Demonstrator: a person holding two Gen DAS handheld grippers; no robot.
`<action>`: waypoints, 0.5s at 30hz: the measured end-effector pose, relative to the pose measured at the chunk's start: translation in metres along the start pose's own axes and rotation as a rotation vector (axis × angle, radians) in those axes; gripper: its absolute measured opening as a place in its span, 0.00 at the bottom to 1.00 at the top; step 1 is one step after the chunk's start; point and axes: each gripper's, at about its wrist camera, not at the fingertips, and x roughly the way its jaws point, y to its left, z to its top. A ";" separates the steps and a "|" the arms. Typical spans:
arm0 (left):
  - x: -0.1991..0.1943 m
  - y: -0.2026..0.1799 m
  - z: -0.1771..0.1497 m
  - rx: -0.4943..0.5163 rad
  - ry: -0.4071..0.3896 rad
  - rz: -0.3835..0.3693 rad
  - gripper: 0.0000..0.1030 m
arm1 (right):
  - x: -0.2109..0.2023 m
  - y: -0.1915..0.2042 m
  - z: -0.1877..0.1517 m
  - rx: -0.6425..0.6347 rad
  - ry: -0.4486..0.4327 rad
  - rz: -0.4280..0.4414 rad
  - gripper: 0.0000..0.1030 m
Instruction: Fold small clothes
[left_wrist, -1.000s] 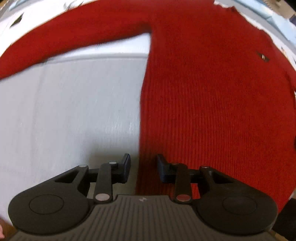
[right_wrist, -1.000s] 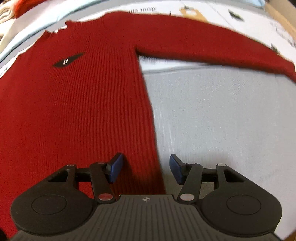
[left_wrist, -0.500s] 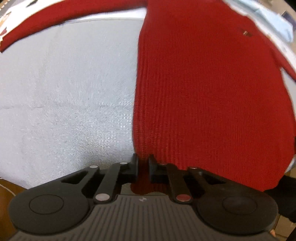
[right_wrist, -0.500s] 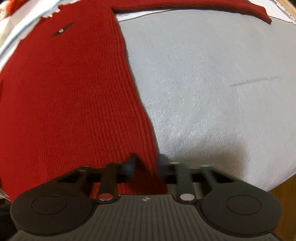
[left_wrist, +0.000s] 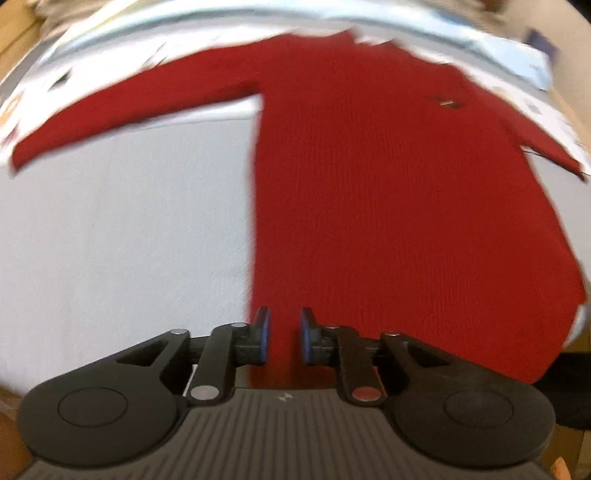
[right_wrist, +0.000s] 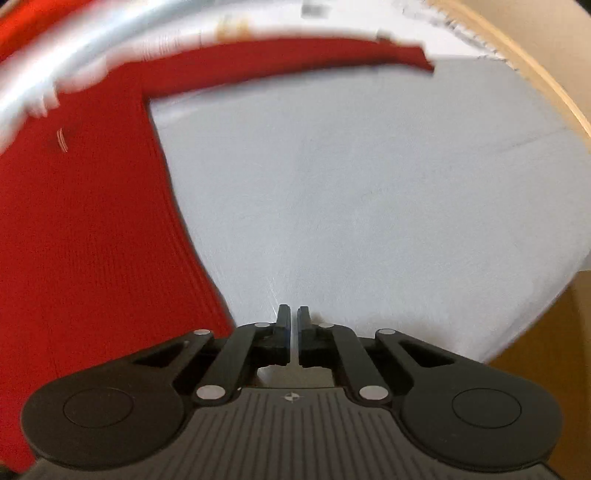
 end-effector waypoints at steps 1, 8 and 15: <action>0.004 -0.009 0.000 0.013 0.002 -0.025 0.23 | -0.008 0.003 0.002 0.006 -0.049 0.072 0.07; 0.062 -0.046 -0.017 0.109 0.194 0.036 0.30 | 0.031 0.063 -0.028 -0.299 0.158 0.181 0.36; 0.037 -0.059 0.000 0.081 0.089 0.052 0.33 | 0.021 0.082 -0.021 -0.334 0.079 0.179 0.37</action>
